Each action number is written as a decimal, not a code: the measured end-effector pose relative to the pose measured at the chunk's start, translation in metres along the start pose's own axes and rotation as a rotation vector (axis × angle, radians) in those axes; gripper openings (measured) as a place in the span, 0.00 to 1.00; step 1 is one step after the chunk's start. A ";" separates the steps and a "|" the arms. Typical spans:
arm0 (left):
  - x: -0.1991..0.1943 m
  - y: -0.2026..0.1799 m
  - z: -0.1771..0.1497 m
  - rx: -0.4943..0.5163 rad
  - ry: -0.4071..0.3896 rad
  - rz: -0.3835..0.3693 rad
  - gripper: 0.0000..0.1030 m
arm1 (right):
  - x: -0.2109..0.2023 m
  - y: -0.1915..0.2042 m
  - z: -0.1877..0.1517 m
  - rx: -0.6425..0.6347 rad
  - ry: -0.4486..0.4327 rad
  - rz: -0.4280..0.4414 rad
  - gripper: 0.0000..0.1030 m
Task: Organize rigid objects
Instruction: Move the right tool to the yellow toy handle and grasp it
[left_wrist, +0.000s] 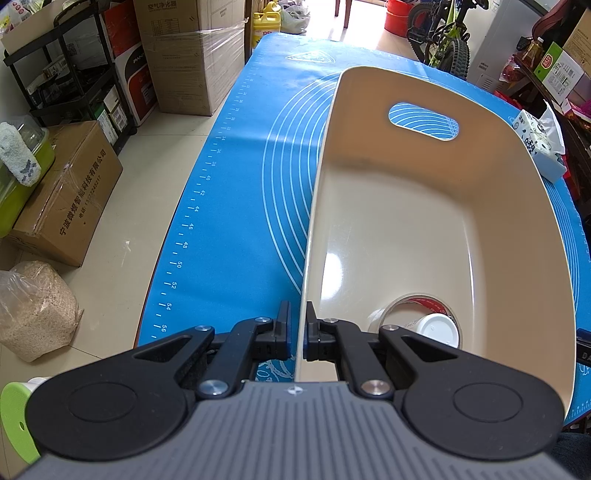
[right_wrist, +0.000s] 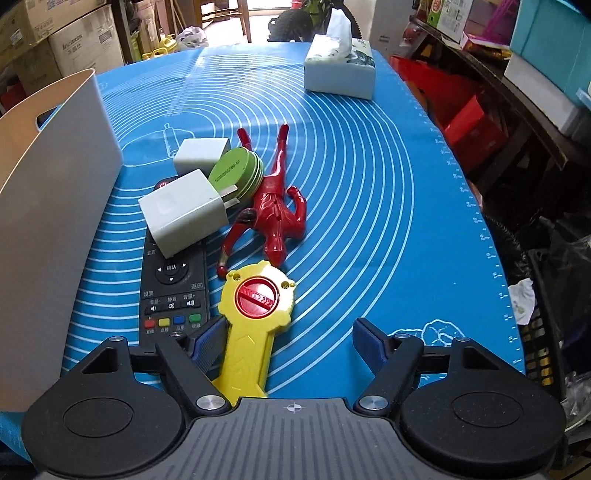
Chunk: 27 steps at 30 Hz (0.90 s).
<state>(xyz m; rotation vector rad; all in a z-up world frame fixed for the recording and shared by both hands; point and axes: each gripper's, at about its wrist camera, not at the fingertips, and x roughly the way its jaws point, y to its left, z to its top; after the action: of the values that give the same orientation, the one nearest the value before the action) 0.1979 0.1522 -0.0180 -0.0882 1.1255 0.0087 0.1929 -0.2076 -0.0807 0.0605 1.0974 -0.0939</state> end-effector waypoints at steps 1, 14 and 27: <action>0.000 0.000 0.000 0.000 0.000 0.001 0.09 | 0.002 0.001 0.000 0.001 0.006 0.001 0.75; 0.000 0.001 0.000 -0.001 0.000 0.003 0.09 | 0.009 0.014 0.000 -0.036 0.006 0.028 0.45; 0.000 -0.003 0.002 -0.006 0.004 0.011 0.09 | -0.006 0.006 0.000 0.008 -0.055 0.004 0.45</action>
<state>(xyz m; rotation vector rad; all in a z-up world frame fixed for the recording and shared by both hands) 0.1994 0.1497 -0.0171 -0.0873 1.1296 0.0214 0.1904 -0.2010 -0.0751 0.0673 1.0417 -0.0955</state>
